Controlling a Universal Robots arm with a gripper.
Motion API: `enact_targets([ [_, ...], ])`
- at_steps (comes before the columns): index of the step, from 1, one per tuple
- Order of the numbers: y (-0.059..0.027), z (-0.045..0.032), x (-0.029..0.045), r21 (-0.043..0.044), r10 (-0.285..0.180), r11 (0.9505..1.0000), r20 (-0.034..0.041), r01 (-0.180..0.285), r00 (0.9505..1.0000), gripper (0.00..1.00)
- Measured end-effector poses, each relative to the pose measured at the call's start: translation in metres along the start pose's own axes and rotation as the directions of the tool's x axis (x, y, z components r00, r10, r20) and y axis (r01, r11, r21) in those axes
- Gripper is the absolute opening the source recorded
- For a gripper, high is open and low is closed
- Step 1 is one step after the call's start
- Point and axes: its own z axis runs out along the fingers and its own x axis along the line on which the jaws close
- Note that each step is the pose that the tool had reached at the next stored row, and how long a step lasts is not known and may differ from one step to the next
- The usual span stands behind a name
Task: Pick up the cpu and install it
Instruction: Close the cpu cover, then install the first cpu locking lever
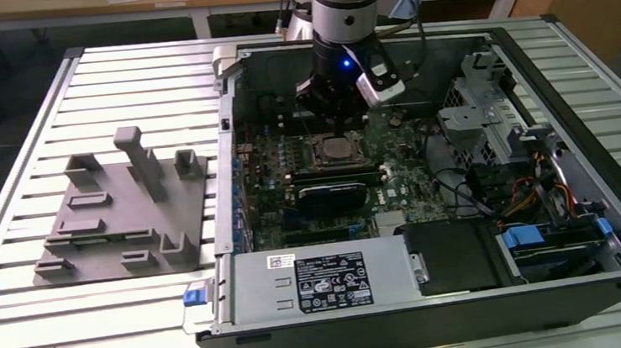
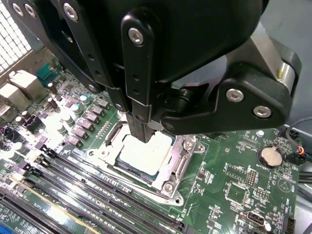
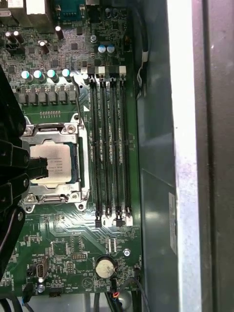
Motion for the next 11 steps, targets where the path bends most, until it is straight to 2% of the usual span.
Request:
enact_targets([
  [11, 0.0000, -0.0015, 0.0001, 0.0003, 0.000, 1.0000, -0.0001, 0.000, 1.0000, 0.11],
])
